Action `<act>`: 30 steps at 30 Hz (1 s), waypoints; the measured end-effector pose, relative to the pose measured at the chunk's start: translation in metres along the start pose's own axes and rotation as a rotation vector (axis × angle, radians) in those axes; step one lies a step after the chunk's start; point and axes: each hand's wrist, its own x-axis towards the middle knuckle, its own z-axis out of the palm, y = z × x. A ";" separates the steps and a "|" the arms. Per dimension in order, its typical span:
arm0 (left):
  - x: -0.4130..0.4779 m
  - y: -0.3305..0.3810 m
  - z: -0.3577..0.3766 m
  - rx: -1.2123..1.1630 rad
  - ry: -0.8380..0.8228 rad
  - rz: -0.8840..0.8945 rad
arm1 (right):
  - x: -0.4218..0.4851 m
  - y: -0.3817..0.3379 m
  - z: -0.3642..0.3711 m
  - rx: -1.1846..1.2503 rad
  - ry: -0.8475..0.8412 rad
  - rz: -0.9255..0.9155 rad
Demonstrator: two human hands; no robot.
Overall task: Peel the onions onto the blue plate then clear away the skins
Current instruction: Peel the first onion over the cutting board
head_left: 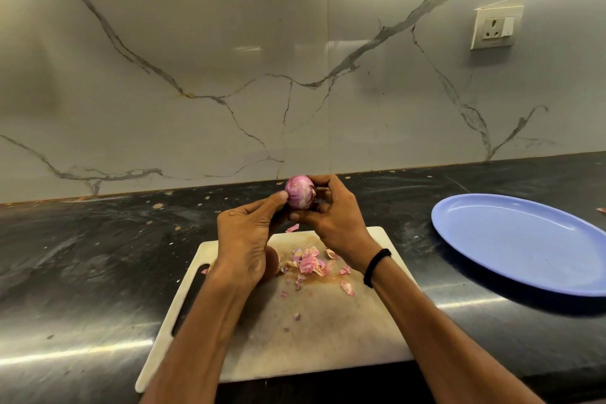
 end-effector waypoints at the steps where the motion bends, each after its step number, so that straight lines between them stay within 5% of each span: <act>1: 0.000 0.000 0.000 -0.011 -0.006 -0.006 | 0.000 0.000 0.000 -0.008 0.000 -0.001; 30: 0.001 -0.003 0.001 -0.007 0.073 -0.059 | 0.000 0.004 0.001 -0.097 -0.009 -0.014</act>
